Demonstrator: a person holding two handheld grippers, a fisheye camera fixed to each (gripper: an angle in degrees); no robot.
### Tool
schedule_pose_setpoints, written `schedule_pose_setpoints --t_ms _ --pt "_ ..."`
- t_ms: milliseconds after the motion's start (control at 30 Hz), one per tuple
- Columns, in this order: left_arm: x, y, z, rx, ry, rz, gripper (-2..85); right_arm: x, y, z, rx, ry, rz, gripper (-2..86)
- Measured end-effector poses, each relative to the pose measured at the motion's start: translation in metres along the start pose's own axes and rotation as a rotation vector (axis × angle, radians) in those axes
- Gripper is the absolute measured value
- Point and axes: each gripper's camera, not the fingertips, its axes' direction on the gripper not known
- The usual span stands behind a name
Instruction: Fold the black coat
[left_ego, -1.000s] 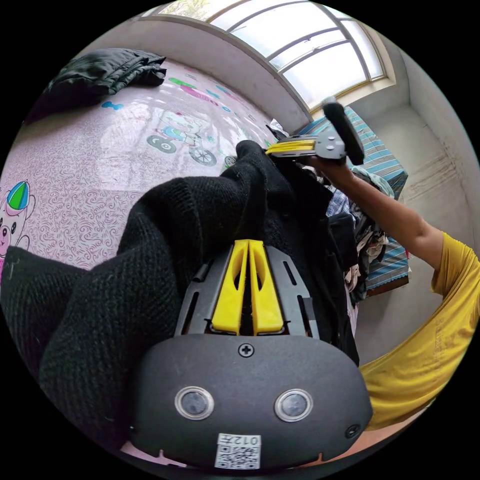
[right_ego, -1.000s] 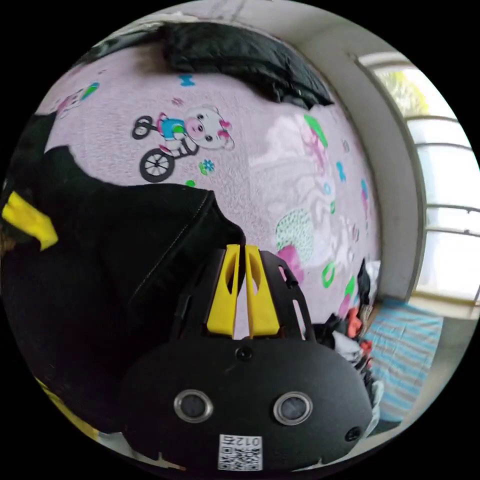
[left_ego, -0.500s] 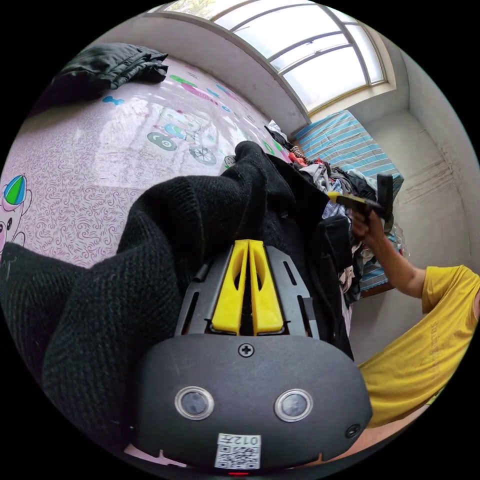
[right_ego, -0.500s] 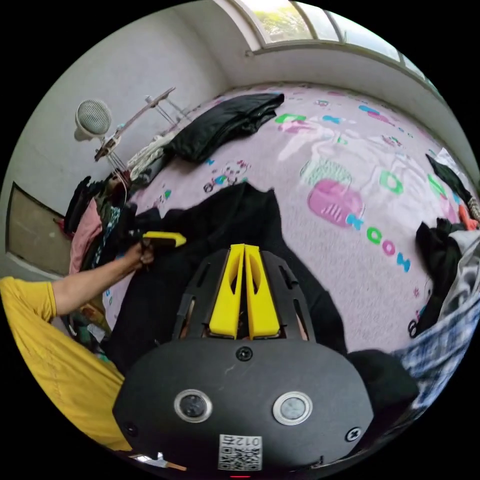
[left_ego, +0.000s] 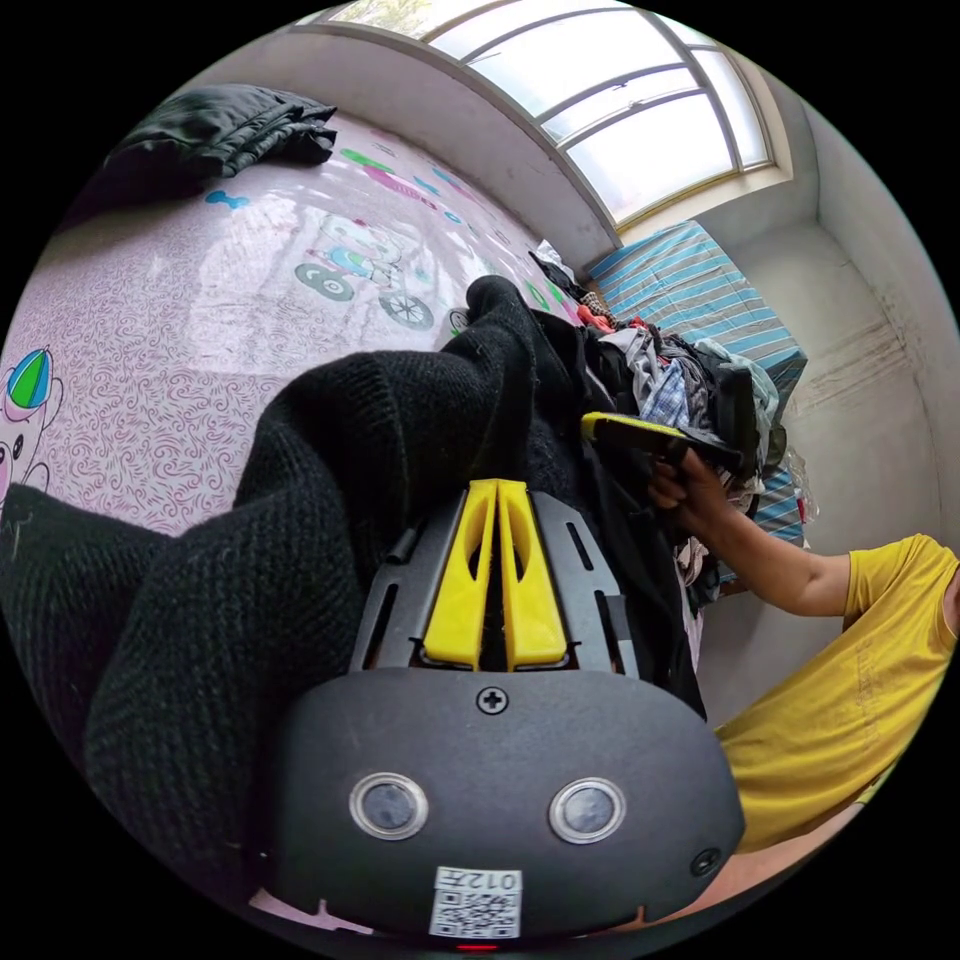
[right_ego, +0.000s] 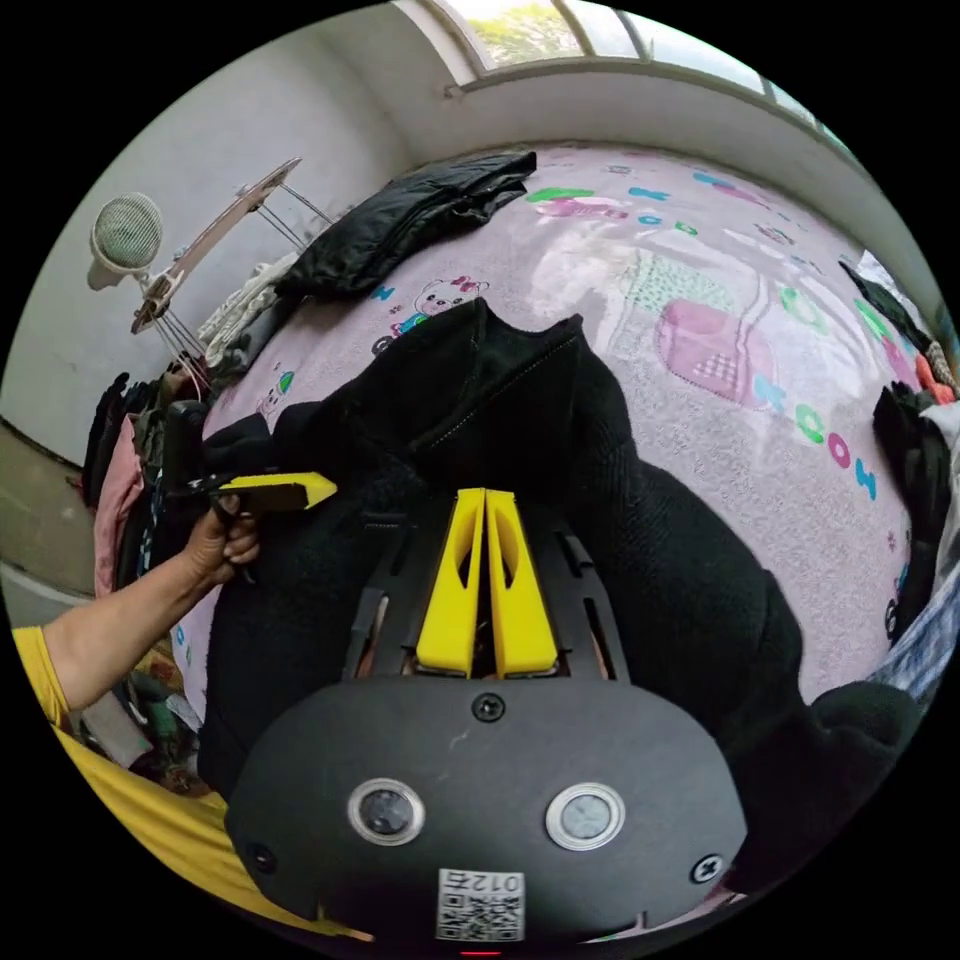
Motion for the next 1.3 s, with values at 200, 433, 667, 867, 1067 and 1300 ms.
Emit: schedule_pose_setpoints --t_ms 200,433,667,867,1067,1300 --pt "0.002 -0.001 -0.002 0.001 0.0 0.001 -0.2 0.004 -0.017 -0.026 0.057 0.156 -0.091 5.0" --pt "0.005 0.0 -0.004 0.003 0.012 0.002 -0.2 0.029 -0.048 0.014 -0.102 0.129 -0.069 7.3" --pt "0.01 0.003 -0.005 0.004 0.019 0.003 -0.2 0.059 -0.041 0.012 -0.041 0.139 0.151 2.8" --pt "0.017 0.007 -0.004 0.003 0.014 0.002 -0.2 0.049 -0.03 -0.002 0.092 0.121 0.213 0.9" --pt "0.026 0.011 0.0 0.002 -0.001 0.003 -0.3 -0.023 -0.026 0.017 0.1 0.259 -0.104 0.1" --pt "0.036 0.016 0.005 -0.003 -0.004 -0.004 -0.2 -0.019 -0.055 0.069 -0.067 0.239 -0.059 0.0"
